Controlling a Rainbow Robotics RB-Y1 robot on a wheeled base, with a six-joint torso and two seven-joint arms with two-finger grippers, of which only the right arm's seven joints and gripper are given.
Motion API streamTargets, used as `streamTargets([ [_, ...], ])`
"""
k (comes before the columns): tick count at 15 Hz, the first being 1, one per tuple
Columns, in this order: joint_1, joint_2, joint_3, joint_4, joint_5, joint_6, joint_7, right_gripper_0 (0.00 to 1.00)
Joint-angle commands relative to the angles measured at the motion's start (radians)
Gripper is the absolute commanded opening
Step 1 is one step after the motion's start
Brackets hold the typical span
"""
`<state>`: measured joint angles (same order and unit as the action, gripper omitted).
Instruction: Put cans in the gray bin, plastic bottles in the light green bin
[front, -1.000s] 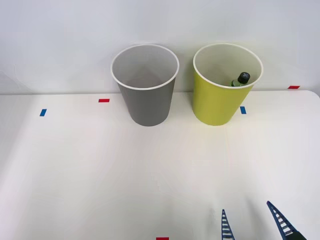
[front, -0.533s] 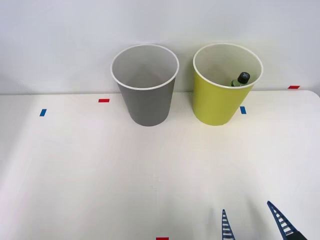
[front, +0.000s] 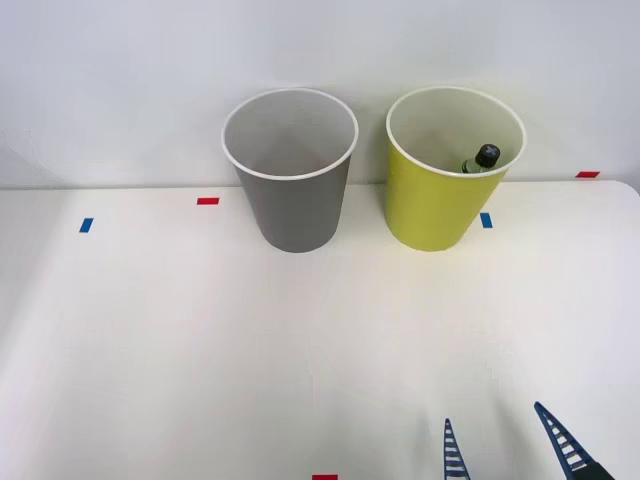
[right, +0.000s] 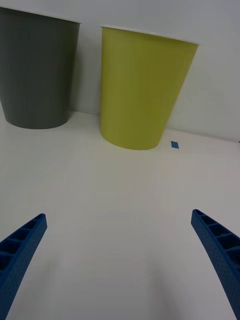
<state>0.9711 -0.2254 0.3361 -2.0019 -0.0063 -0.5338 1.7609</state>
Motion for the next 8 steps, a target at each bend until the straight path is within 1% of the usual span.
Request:
streamTargets([
  [1, 0.000, 0.000, 0.000, 0.000, 0.000, 0.000, 0.000, 1.00],
  [8, 0.000, 0.000, 0.000, 0.000, 0.000, 0.000, 0.000, 1.00],
])
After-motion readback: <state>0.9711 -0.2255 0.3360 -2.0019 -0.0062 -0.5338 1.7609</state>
